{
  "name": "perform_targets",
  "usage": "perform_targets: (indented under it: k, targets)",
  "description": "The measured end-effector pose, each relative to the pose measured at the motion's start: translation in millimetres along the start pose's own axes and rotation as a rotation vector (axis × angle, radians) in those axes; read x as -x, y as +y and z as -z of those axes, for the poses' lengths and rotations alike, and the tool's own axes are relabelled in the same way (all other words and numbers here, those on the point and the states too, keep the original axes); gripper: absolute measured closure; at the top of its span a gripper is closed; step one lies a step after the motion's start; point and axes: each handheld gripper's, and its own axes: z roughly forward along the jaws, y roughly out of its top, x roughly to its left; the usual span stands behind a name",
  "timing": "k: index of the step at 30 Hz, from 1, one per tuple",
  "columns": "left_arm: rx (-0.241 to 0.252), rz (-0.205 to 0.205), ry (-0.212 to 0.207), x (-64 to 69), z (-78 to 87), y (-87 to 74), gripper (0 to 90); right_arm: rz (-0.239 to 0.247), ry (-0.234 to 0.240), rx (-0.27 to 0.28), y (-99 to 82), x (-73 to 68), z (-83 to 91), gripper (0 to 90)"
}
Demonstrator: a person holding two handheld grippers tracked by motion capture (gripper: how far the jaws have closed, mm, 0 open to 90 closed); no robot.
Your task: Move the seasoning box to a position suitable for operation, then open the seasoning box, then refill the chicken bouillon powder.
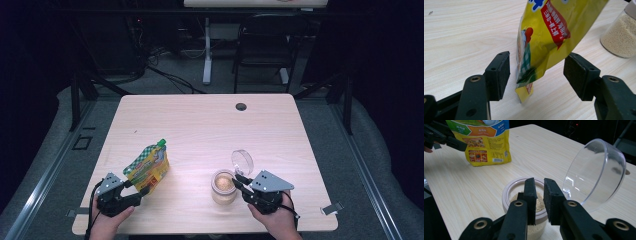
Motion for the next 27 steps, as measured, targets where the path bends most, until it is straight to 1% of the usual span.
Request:
perform_targets:
  k: [3,10,14,17,18,22,25,27]
  targets:
    - [-0.002,-0.007,0.001,0.1,-0.1,0.3,38.4,-0.003,-0.001,0.005,0.4,1.1,1.5,80.9]
    - [-0.001,0.001,0.001,-0.3,-0.6,0.2,38.4,-0.010,-0.010,0.014,2.5,4.3,6.5,81.2]
    - [0.001,-0.003,0.003,-0.5,0.4,0.3,38.4,-0.024,-0.010,0.024,4.0,8.1,11.3,82.7]
    - [-0.005,-0.001,0.006,-1.3,1.5,0.8,38.4,-0.031,-0.017,0.029,4.8,10.8,14.3,83.6]
    - [0.003,0.006,0.006,-1.3,0.8,0.4,38.4,-0.032,-0.017,0.024,5.0,12.4,15.8,83.7]
    - [0.003,0.006,0.005,-1.6,0.4,0.4,38.4,-0.052,-0.012,0.034,5.5,17.1,19.3,83.8]
    - [0.000,0.001,0.008,-1.1,0.4,0.4,38.4,-0.051,-0.020,0.026,6.4,20.1,22.5,84.4]
    - [-0.003,-0.002,0.008,-1.0,0.5,0.1,38.4,-0.062,-0.020,0.025,6.9,22.5,24.2,84.8]
